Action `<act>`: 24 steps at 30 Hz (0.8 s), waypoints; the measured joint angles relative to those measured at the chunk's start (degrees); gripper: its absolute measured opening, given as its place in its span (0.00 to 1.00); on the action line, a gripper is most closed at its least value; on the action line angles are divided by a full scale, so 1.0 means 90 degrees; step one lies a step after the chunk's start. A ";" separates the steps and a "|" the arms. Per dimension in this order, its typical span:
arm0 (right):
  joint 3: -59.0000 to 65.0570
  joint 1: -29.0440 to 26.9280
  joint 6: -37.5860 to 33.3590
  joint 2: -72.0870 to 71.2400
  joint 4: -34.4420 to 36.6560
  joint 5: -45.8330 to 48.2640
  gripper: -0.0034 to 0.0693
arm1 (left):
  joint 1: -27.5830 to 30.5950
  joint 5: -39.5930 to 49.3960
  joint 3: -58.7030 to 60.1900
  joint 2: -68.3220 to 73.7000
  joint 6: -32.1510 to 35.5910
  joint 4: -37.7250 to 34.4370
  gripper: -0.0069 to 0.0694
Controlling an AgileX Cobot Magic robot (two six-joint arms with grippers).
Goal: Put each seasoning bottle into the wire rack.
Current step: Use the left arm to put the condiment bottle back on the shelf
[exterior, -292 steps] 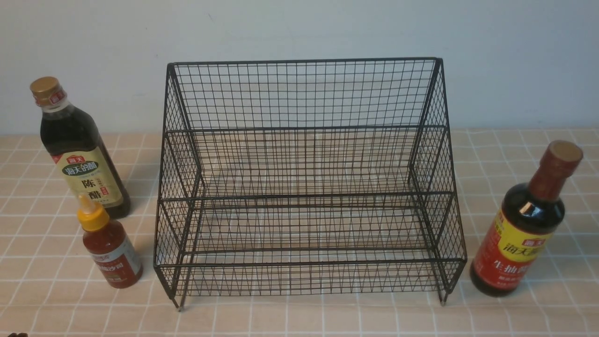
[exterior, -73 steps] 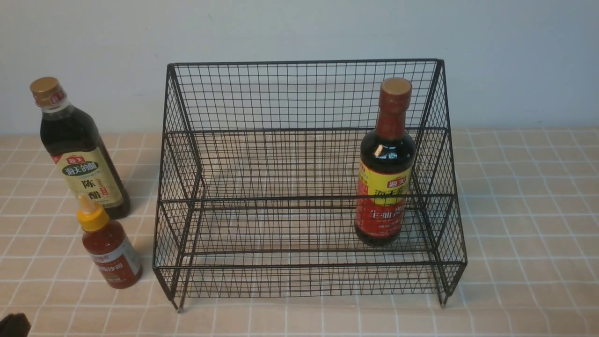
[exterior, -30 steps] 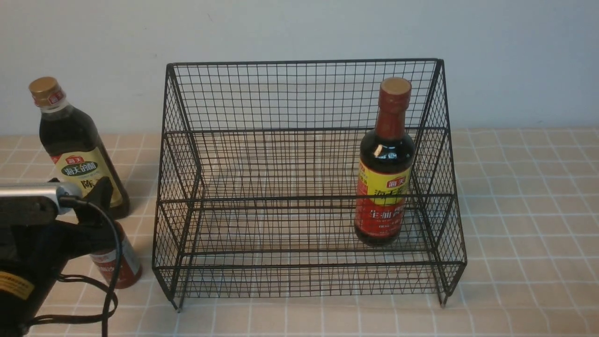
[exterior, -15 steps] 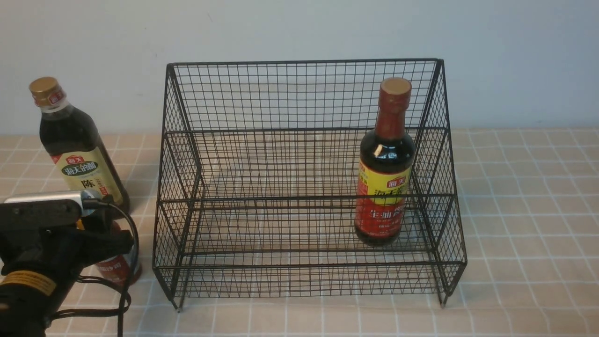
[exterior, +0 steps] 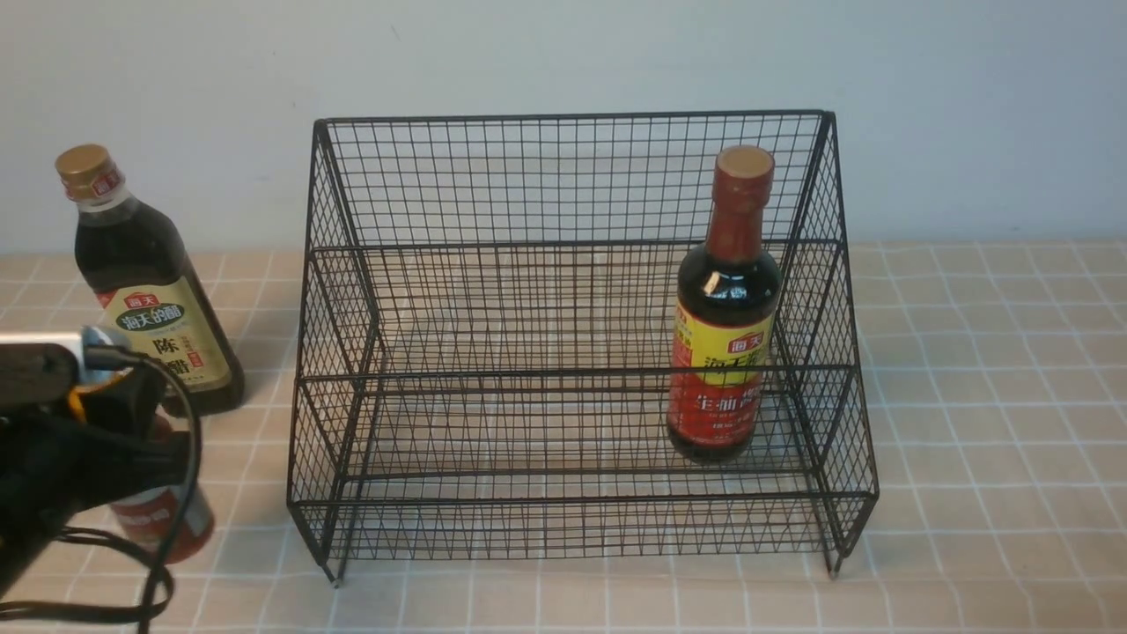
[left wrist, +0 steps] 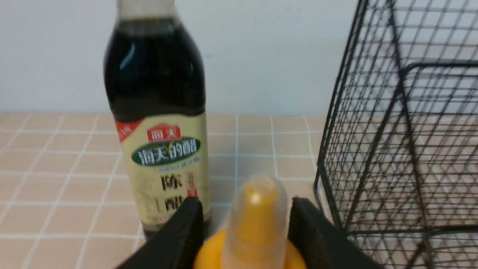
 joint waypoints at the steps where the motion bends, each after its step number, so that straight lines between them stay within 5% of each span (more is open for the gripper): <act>1: 0.0000 0.0000 0.0000 0.0000 0.0000 0.0000 0.03 | 0.0000 0.0421 -0.0122 -0.0356 -0.0061 0.0135 0.44; 5: 0.0000 0.0000 -0.0006 0.0000 0.0000 0.0000 0.03 | -0.0046 0.1282 -0.0524 -0.1620 -0.0410 0.0659 0.44; 11: 0.0000 0.0000 -0.0005 0.0000 0.0000 0.0000 0.03 | -0.0679 0.1319 -0.0787 -0.2421 -0.1478 0.1305 0.44; 24: 0.0000 0.0000 -0.0093 0.0000 0.0000 0.0000 0.03 | -0.2094 -0.0158 -0.0793 -0.0655 -0.2274 0.2180 0.44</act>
